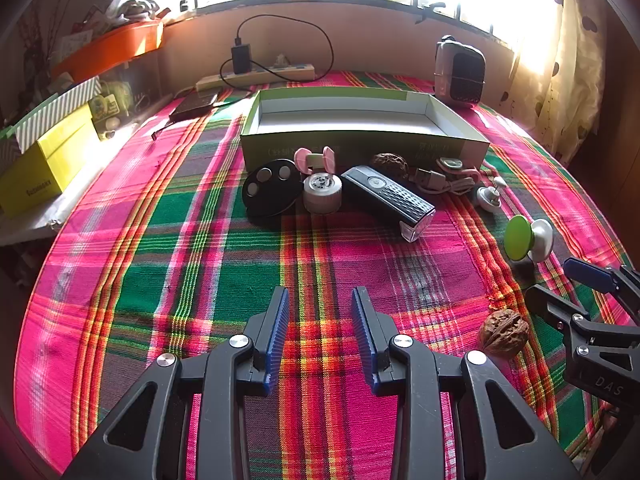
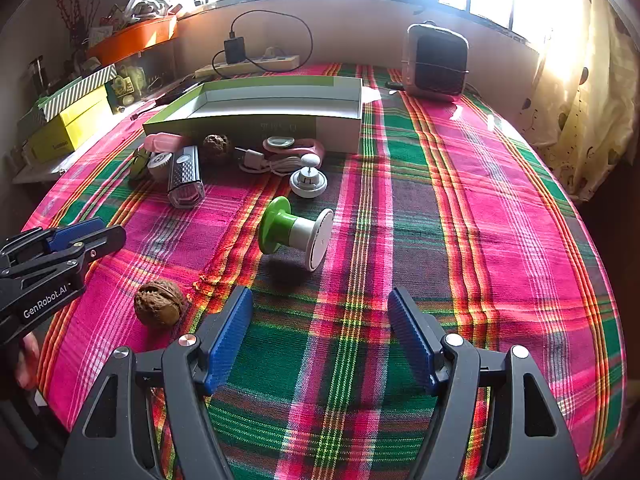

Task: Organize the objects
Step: 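Reach the left gripper to the walnut and close on it, then lift the walnut with the left gripper while the right gripper grasps the green-white spool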

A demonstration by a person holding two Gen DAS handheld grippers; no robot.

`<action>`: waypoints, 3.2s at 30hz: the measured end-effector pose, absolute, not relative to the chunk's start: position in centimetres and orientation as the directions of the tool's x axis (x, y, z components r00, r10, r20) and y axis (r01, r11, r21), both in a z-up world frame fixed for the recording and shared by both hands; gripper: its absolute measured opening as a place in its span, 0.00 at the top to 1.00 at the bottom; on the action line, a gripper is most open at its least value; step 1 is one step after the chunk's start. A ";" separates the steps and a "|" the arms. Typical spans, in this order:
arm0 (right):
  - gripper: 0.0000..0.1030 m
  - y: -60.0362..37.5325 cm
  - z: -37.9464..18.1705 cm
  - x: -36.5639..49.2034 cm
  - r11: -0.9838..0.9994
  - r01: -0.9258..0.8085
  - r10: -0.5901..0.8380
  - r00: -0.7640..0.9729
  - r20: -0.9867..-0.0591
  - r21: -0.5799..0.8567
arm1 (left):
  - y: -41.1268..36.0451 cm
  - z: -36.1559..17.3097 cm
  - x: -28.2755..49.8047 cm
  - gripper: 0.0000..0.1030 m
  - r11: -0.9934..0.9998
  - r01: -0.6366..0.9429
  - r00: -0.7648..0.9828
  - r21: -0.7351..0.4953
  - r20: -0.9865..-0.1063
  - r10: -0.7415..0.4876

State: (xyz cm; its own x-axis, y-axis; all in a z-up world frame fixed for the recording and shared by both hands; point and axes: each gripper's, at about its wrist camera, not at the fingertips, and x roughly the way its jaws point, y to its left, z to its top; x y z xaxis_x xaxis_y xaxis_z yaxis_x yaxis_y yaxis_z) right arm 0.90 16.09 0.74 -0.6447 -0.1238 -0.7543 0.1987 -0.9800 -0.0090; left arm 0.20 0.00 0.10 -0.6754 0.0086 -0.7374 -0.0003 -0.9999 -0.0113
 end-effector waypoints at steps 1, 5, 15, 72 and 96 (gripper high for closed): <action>0.32 16.1 0.7 0.9 -0.980 0.199 -0.124 -0.645 -0.754 -0.009 | 0.0 0.1 0.2 0.71 -1.000 0.000 -0.676 -0.011 -0.737 0.008; 0.32 16.1 0.7 0.9 -0.980 0.199 -0.124 -0.645 -0.754 -0.009 | 0.0 0.1 0.2 0.71 -1.000 0.000 -0.675 -0.012 -0.737 0.008; 0.32 16.2 0.6 0.9 -0.980 0.199 -0.124 -0.645 -0.754 -0.009 | -0.3 0.1 0.5 0.71 -1.000 -0.026 -0.678 -0.015 -0.735 0.029; 0.32 17.7 1.6 1.7 -0.984 0.174 -0.132 -0.633 -0.763 0.026 | 3.1 0.4 -0.2 0.73 -0.924 -0.370 -0.591 -0.097 -0.743 0.315; 0.32 15.1 1.7 -2.5 -0.988 0.138 -0.137 -0.622 -0.771 0.064 | -0.4 0.2 -2.3 0.73 -0.976 -0.204 -0.643 -0.077 -0.741 0.193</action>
State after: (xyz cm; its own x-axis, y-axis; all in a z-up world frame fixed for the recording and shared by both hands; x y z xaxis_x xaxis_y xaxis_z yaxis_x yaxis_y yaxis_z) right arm -2.52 15.11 1.68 -0.6223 -0.1373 -0.7706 0.1385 -0.9883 0.0642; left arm -2.31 -0.41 0.22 -0.6434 0.1929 -0.7408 -0.2040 -0.9759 -0.0770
